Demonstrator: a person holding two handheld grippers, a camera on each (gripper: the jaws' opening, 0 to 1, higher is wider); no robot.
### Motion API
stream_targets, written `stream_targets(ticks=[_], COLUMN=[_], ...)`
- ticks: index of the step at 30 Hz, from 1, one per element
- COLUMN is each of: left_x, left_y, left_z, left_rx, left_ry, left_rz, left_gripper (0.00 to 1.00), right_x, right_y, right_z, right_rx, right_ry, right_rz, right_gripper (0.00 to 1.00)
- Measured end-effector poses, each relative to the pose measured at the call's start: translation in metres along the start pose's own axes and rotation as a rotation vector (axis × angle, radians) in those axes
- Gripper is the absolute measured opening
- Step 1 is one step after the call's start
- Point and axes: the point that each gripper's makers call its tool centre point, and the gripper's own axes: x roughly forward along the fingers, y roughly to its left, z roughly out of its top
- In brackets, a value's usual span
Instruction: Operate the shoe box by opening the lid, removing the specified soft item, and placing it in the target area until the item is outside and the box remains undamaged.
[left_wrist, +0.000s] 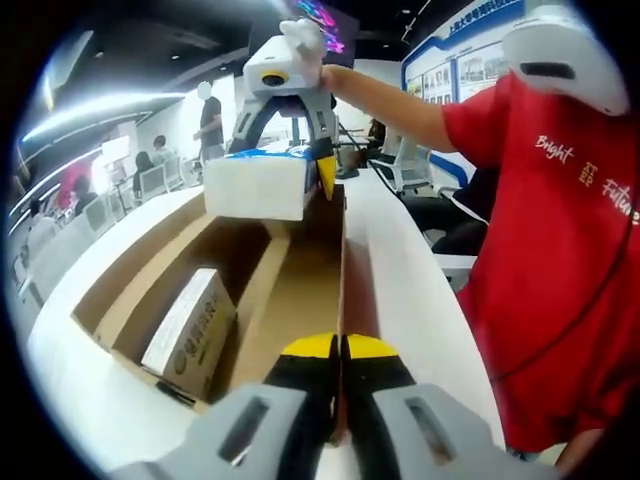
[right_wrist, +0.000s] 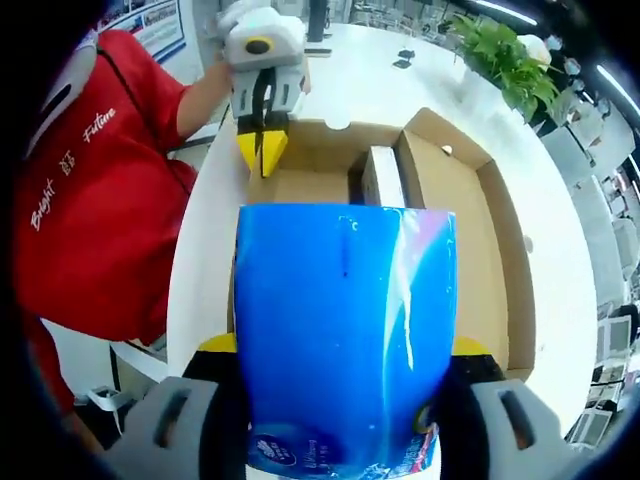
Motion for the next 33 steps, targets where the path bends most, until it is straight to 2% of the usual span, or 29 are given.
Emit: stream_targets(ticks=[5, 13, 28, 33], left_x=[0.0, 0.0, 0.001, 0.002], left_y=[0.0, 0.001, 0.001, 0.001], left_z=[0.0, 0.0, 0.001, 0.0], left_rx=[0.003, 0.001, 0.005, -0.001], left_ry=[-0.008, -0.008, -0.026, -0.022], left_rz=[0.006, 0.003, 0.0, -0.008], left_gripper=[0.01, 0.01, 0.01, 0.01], right_x=[-0.008, -0.02, -0.026, -0.026], right_y=[-0.001, -0.004, -0.001, 0.0], right_z=[0.003, 0.001, -0.029, -0.036], right_rx=[-0.01, -0.026, -0.027, -0.019], right_ry=[-0.019, -0.006, 0.066, 0.057], right_rz=[-0.018, -0.038, -0.047, -0.043], right_gripper=[0.76, 0.76, 0.76, 0.76])
